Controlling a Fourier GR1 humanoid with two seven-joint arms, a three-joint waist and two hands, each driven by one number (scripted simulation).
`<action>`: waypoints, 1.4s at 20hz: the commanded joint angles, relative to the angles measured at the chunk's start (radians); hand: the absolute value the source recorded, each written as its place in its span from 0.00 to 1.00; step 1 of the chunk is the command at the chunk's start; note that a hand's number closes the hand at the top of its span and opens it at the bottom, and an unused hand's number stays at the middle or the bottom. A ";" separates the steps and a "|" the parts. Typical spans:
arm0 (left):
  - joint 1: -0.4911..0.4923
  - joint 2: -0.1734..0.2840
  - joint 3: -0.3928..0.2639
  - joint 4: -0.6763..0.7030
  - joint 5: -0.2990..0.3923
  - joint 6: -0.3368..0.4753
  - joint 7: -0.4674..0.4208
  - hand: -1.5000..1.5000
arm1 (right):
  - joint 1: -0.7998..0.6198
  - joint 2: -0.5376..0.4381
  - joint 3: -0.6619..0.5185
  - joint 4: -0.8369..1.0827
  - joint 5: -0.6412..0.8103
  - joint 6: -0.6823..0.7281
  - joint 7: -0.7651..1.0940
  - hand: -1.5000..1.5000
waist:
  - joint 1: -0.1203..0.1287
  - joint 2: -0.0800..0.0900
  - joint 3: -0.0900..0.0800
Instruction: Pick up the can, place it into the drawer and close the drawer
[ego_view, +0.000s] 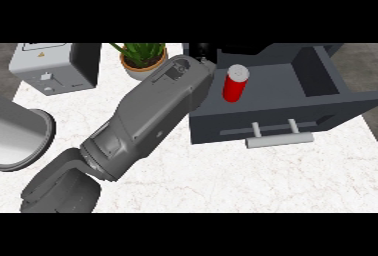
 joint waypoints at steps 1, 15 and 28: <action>0.036 0.000 -0.046 -0.030 0.044 0.044 -0.035 0.00 | 0.023 -0.004 -0.018 -0.035 -0.046 0.003 0.015 0.00 | -0.016 -0.002 0.000; -0.022 0.000 -0.023 -0.027 0.130 0.010 -0.109 0.00 | -0.062 -0.036 0.008 -0.092 0.265 0.110 -0.197 0.00 | 0.027 -0.004 0.000; -0.006 0.000 -0.011 -0.025 0.156 -0.007 -0.181 0.00 | -0.275 -0.049 0.305 -0.039 0.855 0.039 -0.298 0.00 | 0.080 -0.005 -0.001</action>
